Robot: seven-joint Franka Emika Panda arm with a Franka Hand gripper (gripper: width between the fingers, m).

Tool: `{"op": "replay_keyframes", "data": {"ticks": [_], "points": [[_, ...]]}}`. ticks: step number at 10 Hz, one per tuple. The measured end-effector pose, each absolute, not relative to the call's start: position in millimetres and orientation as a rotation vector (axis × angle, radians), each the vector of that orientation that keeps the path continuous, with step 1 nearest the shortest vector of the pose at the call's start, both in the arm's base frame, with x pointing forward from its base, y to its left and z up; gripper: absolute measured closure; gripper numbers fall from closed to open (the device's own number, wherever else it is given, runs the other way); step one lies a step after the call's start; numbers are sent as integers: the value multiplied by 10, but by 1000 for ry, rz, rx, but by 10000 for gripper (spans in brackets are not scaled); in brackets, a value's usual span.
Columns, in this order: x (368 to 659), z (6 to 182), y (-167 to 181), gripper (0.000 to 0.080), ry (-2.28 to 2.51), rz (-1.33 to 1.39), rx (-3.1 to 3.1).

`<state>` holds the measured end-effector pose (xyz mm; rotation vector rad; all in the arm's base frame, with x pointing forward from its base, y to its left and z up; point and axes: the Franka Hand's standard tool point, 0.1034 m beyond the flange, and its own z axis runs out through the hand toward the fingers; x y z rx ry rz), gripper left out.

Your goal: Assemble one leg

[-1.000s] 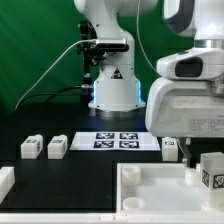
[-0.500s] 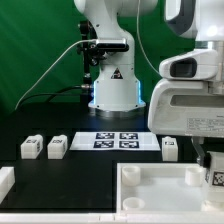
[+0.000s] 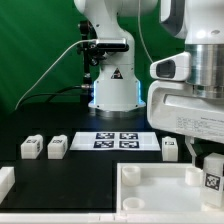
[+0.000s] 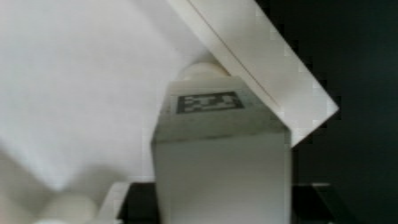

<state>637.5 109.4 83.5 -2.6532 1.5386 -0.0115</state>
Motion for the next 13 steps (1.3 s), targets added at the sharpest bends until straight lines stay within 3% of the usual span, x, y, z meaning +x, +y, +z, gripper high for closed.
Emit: {"op": "replay_keyframes", "data": {"ticks": [2,4,5,6,7,8,13], "points": [[6342,822,1067,504,1965,93,-2280],[6340,821,1068,504,2039,102,-2220],[6338,813,1068,436,2015,101,-2242],[6336,809,1068,245,1990,99,-2263],[6344,802,1071,245,1947,89,-2296],[6386,803,1081,180,1696,43,-2470],[6399,810,1055,150,1027,-18,-2818]]}}
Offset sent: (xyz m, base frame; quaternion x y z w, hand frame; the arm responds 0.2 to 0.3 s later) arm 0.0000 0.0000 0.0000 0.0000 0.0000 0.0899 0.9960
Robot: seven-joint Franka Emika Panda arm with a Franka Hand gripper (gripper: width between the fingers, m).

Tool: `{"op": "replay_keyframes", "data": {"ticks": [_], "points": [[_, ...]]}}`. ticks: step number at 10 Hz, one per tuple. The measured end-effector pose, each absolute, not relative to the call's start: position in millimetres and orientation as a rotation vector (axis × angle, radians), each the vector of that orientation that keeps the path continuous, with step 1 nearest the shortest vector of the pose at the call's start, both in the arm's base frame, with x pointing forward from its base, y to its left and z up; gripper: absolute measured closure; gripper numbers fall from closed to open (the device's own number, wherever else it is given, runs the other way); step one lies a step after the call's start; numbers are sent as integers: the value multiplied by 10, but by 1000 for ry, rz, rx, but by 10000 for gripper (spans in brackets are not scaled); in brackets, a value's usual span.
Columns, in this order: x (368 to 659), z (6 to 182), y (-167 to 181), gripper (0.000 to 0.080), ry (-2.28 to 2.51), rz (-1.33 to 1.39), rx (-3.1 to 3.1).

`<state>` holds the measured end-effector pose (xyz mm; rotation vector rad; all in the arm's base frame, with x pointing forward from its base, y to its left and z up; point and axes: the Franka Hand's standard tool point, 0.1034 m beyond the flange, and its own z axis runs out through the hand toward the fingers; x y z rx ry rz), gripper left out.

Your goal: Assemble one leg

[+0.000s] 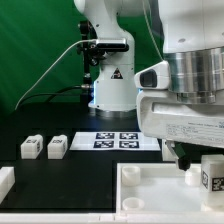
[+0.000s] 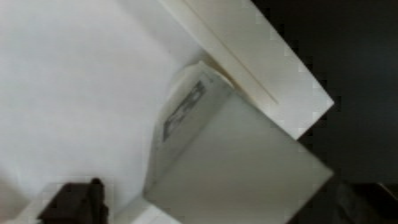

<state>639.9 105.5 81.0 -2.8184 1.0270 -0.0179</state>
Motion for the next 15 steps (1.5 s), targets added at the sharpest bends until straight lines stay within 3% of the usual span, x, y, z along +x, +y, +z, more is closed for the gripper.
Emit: {"op": "replay_keyframes", "data": {"ticks": [4,6,7,8,9,11,15], "points": [[6389,829,1065,150,-64,-26,-3015],[6389,827,1069,150,-31,-25,-3022],[6389,825,1060,238,6,-23,-3023],[6389,825,1055,421,4,-23,-3024],[6388,825,1061,508,172,-13,-3016],[6385,821,1063,508,492,8,-2981],[6397,789,1059,508,1708,154,-2534]]}}
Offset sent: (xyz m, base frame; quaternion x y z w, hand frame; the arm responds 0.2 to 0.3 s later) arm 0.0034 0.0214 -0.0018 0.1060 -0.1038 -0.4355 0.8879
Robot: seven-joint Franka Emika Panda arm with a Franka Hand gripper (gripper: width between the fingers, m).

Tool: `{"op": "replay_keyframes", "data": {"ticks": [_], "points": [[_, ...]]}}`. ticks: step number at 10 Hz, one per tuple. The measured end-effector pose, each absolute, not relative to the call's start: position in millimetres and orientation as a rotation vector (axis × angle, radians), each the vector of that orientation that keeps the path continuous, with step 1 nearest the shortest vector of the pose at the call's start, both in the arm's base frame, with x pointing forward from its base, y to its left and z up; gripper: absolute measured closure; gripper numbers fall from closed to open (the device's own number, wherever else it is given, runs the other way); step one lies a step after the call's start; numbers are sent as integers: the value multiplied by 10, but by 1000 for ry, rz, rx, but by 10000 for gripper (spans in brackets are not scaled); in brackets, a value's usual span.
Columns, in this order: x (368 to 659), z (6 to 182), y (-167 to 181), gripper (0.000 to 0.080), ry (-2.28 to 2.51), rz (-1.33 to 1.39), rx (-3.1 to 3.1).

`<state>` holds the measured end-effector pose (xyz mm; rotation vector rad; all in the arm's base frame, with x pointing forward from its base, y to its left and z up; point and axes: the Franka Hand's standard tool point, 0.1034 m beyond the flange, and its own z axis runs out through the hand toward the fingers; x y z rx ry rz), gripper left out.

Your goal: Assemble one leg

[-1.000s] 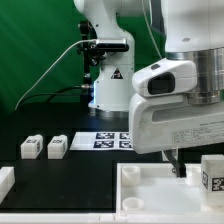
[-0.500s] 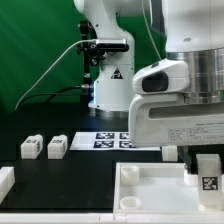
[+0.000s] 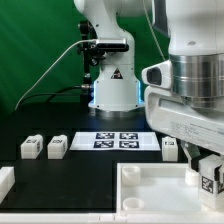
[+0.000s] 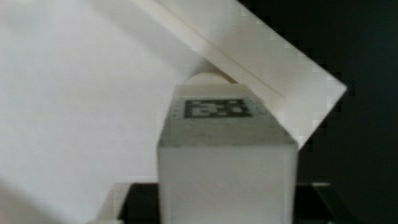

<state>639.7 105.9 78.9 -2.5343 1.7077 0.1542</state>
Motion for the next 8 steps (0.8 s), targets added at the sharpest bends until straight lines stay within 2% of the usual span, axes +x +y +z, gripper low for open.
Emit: {"op": "replay_keyframes", "data": {"ticks": [2,5,6,7,8], "points": [[6356,784,1010,506,2147,182,-2145],[6347,776,997,506,2190,191,-2094],[6345,771,997,307,2188,191,-2097],[6342,766,1004,203,2119,186,-2162],[6367,744,1064,203,1935,114,-2299]]}}
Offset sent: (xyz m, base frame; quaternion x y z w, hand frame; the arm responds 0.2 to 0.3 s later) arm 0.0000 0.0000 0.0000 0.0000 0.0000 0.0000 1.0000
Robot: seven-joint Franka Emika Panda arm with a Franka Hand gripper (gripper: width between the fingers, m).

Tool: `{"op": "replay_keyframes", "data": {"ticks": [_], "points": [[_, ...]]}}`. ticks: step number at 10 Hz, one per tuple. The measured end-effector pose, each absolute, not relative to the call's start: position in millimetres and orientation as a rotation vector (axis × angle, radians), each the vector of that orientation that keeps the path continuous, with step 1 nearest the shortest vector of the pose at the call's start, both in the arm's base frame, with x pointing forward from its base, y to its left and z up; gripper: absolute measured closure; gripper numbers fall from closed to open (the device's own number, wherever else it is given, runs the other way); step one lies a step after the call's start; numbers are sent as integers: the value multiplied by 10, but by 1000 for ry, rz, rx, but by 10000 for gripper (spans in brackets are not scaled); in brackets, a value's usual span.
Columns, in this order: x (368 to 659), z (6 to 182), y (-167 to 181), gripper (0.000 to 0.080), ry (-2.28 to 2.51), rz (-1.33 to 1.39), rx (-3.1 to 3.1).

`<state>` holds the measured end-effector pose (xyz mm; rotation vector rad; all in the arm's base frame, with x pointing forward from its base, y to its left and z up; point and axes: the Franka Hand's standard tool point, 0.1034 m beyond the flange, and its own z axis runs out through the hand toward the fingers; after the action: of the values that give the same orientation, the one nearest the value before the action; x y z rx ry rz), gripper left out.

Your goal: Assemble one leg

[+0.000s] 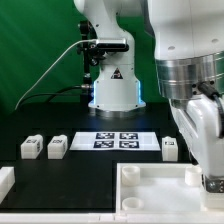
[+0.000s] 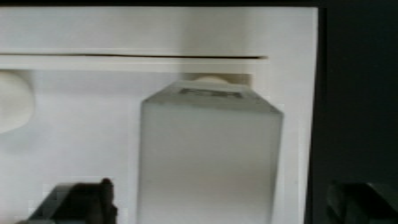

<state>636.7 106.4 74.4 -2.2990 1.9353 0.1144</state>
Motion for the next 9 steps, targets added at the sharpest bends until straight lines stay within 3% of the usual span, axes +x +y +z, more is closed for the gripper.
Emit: {"op": "replay_keyframes", "data": {"ticks": [1,5,8,9], "points": [[6349,702,1139,161,1690,58,-2457],[6320,715,1153,150,1080,-2,-2773],[6443,664,1144,150,194,86,-2991],[6522,666,1137,150,348,49,-2976]]}}
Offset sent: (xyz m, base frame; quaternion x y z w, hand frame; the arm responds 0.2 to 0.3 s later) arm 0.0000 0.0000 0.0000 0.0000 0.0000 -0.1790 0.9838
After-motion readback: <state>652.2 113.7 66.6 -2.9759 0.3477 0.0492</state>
